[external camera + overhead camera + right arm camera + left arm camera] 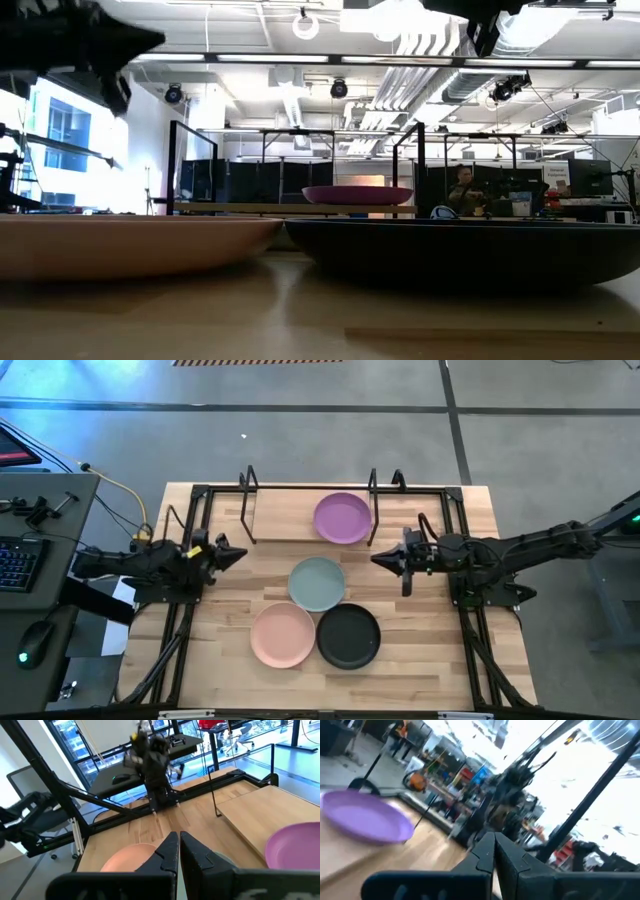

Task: Place and stack plates onto a shelf
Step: Put the light orange plate on the shelf

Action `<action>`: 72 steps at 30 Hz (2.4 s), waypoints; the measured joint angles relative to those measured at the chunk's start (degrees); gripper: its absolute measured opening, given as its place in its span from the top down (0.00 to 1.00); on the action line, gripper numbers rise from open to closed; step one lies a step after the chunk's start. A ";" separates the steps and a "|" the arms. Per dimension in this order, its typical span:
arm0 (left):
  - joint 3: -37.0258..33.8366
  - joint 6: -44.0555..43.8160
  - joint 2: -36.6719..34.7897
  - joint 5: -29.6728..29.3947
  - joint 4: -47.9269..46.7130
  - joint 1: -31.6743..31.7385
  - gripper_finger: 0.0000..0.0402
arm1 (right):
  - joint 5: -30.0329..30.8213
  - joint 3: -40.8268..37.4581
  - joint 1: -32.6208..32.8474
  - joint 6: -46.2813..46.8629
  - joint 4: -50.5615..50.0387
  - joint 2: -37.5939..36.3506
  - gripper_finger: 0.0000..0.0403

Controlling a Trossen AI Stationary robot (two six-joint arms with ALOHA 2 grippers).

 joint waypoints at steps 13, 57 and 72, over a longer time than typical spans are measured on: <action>26.48 -12.95 25.51 20.97 -33.27 -5.00 0.73 | 8.18 0.00 -0.04 0.03 -12.95 -9.15 1.00; 26.91 -48.68 73.50 6.32 -28.84 -22.58 0.97 | 8.13 0.00 -0.04 0.26 -24.37 -11.07 1.00; 33.39 -37.25 54.97 13.48 -46.19 -13.24 0.99 | 8.31 0.00 -0.04 0.27 -24.40 -11.02 1.00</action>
